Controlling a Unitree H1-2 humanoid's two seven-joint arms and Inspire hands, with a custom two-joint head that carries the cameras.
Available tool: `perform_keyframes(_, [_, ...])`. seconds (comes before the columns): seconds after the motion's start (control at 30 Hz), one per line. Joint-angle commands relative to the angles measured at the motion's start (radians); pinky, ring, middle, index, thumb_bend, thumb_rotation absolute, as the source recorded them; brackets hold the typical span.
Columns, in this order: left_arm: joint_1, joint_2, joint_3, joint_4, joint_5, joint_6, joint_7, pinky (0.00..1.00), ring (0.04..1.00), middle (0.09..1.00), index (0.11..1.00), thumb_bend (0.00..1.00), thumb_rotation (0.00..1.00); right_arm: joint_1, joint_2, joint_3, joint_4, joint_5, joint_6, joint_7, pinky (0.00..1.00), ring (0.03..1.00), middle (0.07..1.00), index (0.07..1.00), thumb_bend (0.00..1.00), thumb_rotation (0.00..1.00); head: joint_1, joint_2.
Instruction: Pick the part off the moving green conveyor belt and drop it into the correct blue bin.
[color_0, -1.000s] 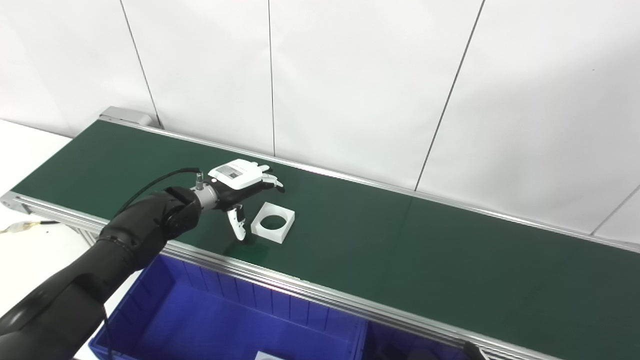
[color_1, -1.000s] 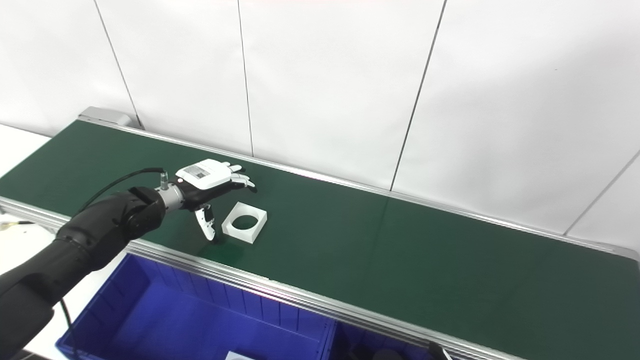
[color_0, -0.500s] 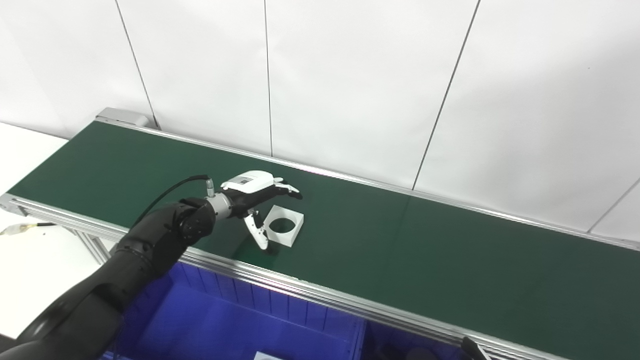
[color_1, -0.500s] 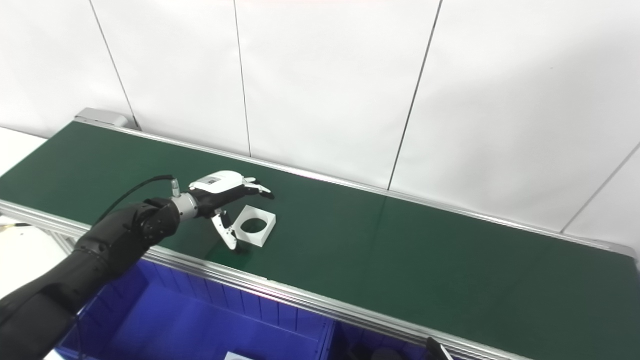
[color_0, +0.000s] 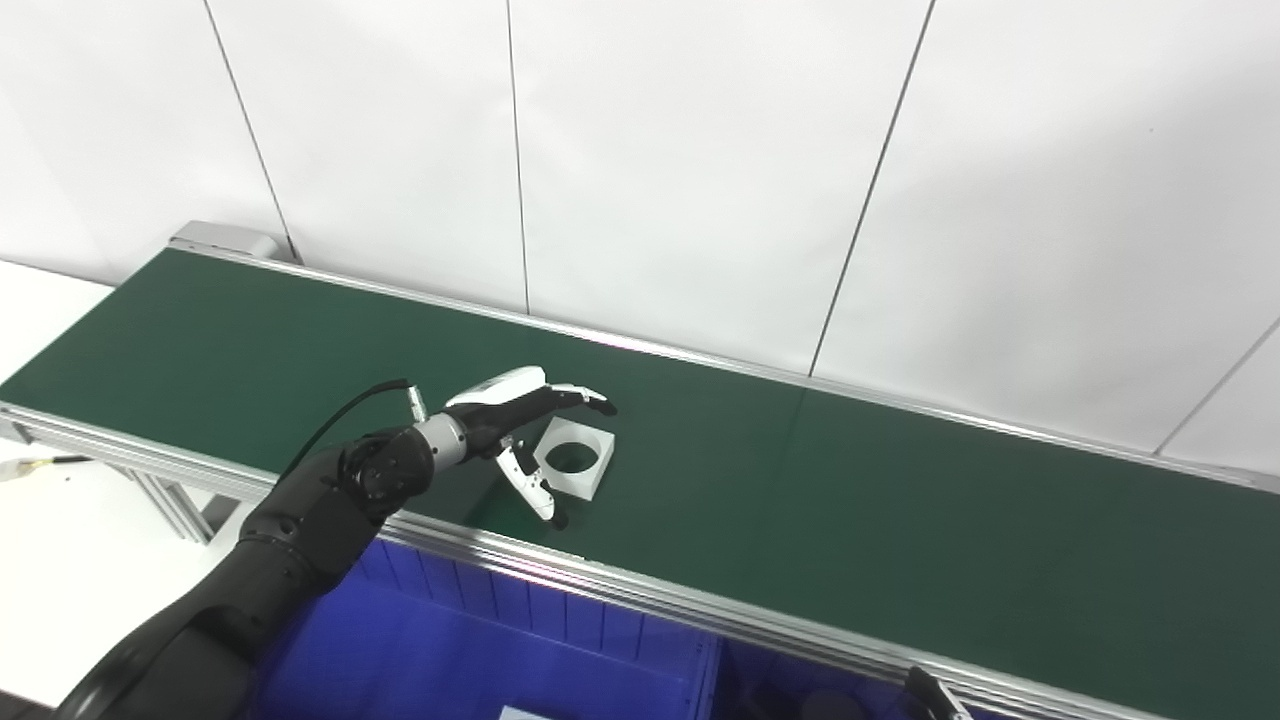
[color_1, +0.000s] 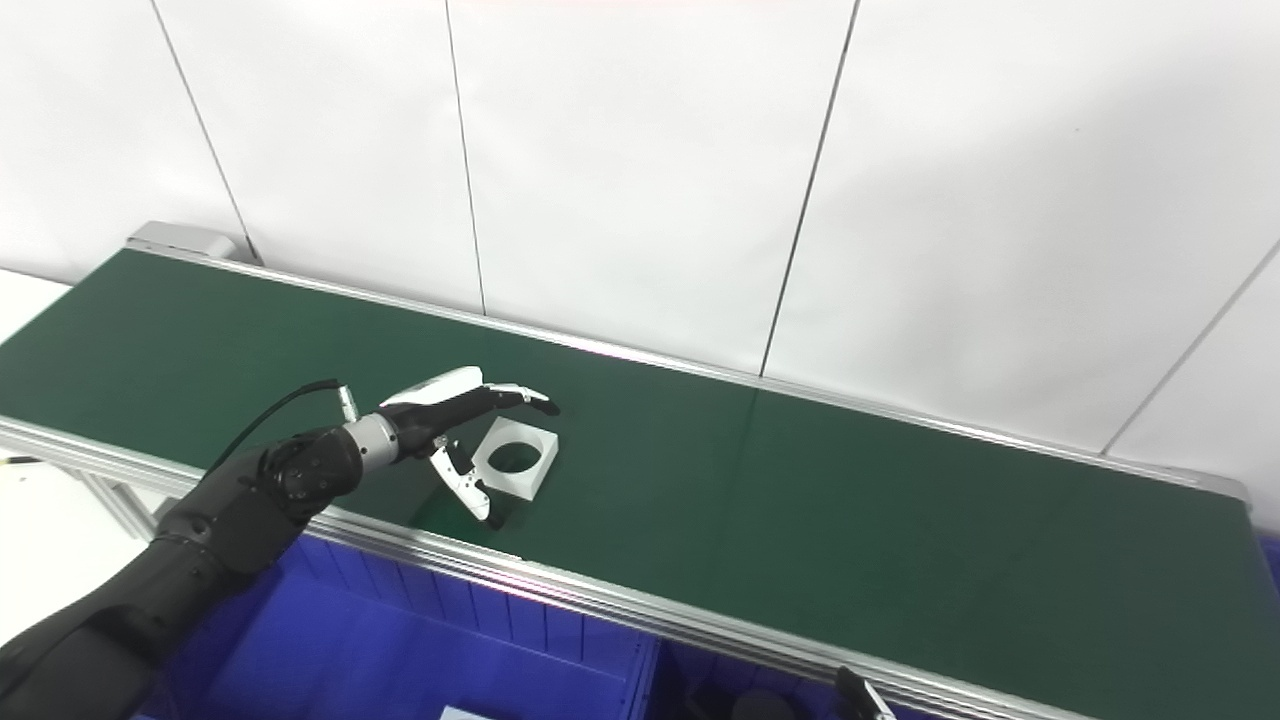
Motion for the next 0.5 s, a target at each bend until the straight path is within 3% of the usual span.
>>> perform_keyframes(0.0, [-0.039,0.016,-0.007,-0.02,0.014,-0.024,0.01,1.0,0.964,0.891,0.843,0.92,0.06,0.002,0.006,0.0,-0.038,-0.005,-0.051,-0.009,0.79,0.844,0.866,0.853,0.61,0.0,-0.001,0.004])
perform_keyframes(0.13, [-0.049,0.027,-0.05,0.006,0.084,-0.048,0.044,1.0,0.951,0.823,0.829,0.92,0.03,0.009,0.009,-0.001,-0.041,-0.009,-0.051,-0.014,0.78,0.845,0.865,0.856,0.61,0.0,-0.002,0.01])
perform_keyframes(0.23, [-0.054,0.027,-0.075,0.021,0.126,-0.054,0.074,1.0,0.946,0.827,0.818,0.93,0.01,0.012,0.01,-0.001,-0.044,-0.011,-0.051,-0.016,0.78,0.844,0.864,0.856,0.61,0.0,-0.004,0.014])
perform_keyframes(0.4, [-0.074,0.03,-0.156,0.066,0.276,-0.088,0.208,1.0,0.919,0.836,0.787,0.92,0.0,0.017,0.014,-0.002,-0.05,-0.018,-0.051,-0.02,0.78,0.843,0.862,0.853,0.61,0.0,-0.005,0.018])
perform_keyframes(0.47, [-0.088,0.034,-0.207,0.094,0.327,-0.099,0.286,0.86,0.864,0.815,0.754,0.9,0.0,0.021,0.015,-0.004,-0.055,-0.024,-0.051,-0.024,0.78,0.845,0.864,0.854,0.61,0.0,-0.007,0.022])
